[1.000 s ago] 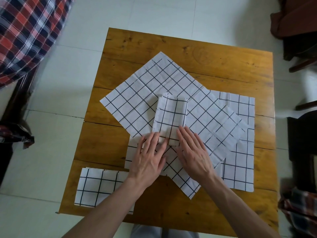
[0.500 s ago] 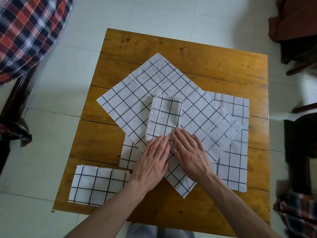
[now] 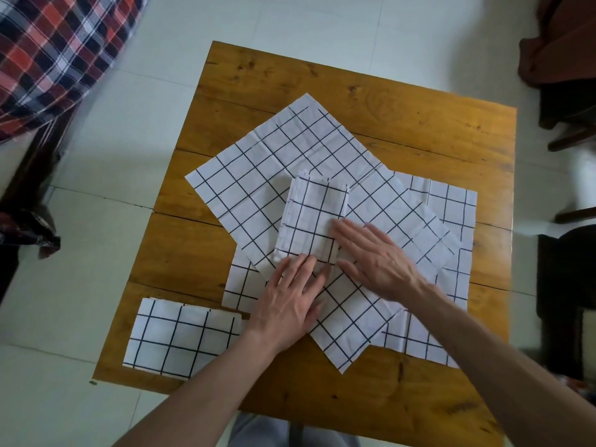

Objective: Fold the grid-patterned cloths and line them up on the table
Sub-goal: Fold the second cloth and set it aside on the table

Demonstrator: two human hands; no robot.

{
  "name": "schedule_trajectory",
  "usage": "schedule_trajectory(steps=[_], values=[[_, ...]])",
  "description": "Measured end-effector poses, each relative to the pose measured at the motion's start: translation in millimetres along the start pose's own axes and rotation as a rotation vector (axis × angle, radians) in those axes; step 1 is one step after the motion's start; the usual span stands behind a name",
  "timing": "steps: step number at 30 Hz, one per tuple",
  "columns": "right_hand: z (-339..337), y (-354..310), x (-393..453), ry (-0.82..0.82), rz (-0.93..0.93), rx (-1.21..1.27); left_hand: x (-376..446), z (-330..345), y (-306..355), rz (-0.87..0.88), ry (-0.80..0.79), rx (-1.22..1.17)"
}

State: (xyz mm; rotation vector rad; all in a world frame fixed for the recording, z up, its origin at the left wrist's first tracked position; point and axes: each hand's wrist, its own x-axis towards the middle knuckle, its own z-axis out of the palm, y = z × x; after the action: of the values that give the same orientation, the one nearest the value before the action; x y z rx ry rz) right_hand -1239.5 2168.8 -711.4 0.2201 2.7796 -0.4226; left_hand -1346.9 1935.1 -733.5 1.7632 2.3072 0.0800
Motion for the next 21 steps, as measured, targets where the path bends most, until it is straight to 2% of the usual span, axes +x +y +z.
schedule_trajectory(steps=[3, 7, 11, 15, 21], values=[[-17.1, 21.8, 15.6, -0.008, 0.049, -0.025, -0.8, -1.9, -2.4, 0.003, 0.026, -0.025], [-28.5, 33.0, 29.3, -0.01, 0.013, -0.113, -1.6, -4.2, -0.7, -0.022, 0.044, -0.042], [-35.7, 39.7, 36.9, 0.118, 0.15, -0.087, -2.5, -4.3, 2.3, -0.028, 0.045, -0.018], [-41.3, 36.3, 44.2, 0.206, 0.12, -0.106, -3.9, -3.2, 1.7, -0.019, 0.035, -0.001], [-50.2, 14.3, 59.6, 0.294, 0.336, 0.154, -3.8, -1.5, 5.5, -0.016, 0.028, -0.042]])
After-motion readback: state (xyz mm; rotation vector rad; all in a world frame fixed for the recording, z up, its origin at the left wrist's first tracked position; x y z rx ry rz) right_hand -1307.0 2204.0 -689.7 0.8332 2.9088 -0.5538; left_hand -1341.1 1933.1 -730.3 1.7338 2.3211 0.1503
